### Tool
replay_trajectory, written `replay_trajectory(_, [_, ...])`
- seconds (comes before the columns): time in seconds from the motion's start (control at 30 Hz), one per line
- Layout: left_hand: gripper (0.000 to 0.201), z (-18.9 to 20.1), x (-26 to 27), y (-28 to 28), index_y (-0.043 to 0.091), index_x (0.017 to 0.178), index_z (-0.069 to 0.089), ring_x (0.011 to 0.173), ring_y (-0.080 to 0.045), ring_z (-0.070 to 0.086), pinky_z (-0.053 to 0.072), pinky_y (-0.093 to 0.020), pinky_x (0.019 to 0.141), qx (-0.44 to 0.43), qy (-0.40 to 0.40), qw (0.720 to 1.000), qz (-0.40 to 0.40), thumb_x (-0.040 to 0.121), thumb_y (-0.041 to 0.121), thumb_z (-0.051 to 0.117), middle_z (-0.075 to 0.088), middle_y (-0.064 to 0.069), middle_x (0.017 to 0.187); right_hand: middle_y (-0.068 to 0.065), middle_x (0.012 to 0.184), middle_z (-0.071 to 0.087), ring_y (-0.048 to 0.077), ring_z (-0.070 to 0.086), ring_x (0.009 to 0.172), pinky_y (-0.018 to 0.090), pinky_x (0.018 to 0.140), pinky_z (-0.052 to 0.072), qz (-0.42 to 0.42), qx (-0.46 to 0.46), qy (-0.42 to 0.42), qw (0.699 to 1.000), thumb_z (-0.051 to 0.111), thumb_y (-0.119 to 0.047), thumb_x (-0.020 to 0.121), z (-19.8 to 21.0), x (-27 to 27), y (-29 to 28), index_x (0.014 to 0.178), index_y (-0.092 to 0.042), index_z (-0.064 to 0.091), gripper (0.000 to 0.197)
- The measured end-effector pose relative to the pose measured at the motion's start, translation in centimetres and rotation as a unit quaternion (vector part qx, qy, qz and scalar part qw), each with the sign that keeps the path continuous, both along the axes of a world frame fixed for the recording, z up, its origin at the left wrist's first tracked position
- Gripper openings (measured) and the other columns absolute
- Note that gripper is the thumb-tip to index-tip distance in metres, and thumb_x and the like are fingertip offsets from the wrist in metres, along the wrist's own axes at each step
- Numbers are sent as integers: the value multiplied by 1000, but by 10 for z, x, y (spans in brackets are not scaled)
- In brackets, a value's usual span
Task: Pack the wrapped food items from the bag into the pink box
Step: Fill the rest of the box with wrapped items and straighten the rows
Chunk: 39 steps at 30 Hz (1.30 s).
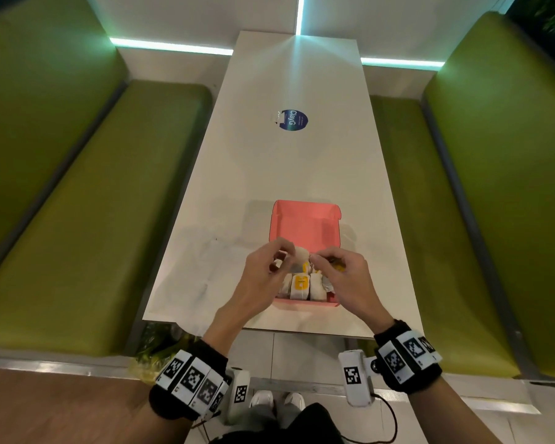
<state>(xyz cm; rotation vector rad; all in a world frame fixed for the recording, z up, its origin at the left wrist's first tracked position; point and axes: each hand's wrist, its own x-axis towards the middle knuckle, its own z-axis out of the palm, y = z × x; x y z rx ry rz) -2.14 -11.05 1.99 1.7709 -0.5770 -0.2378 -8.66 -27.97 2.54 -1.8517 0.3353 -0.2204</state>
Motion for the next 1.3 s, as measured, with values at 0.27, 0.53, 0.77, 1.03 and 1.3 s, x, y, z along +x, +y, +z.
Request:
replay_trajectory(0.27, [19,2,-2,12,10,92,69,79,-1,68,50,-15,66,30,-1,999,-43,94,-6,58,70,19,87,-7,74,62,7,53,68,20,64,44,119,5,64,991,62,-9,94,28,-7,-15,86,-8,68,10])
replay_trajectory(0.53, [15,5,-12,9,8,90,68,75,-7,67,52,-29,64,-6,12,1000,-19,92,-5,61,70,17,84,2,67,46,9,40,57,23,50,28,130,206,49,969,54,-8,95,30,-10,-1,92,-5,62,10])
replay_trajectory(0.77, [23,14,-10,14,7,86,69,70,-12,63,48,-19,58,-80,77,994,12,91,-12,58,71,7,85,-5,64,44,11,36,58,28,53,26,210,153,77,963,58,-16,88,35,-14,-7,81,0,54,18])
replay_trajectory(1.03, [14,25,-17,9,-4,94,69,62,-17,57,52,-30,53,-172,172,968,60,93,-9,57,67,-18,89,-16,72,55,6,46,64,18,62,39,208,30,29,977,61,-3,95,36,-19,0,89,3,62,8])
replay_trajectory(1.3, [8,19,-26,1,5,94,72,73,-21,68,58,-34,60,-121,119,980,107,89,1,68,72,-8,85,-2,80,64,26,54,72,27,69,45,124,47,-17,991,68,-8,91,30,-25,15,88,-8,67,4])
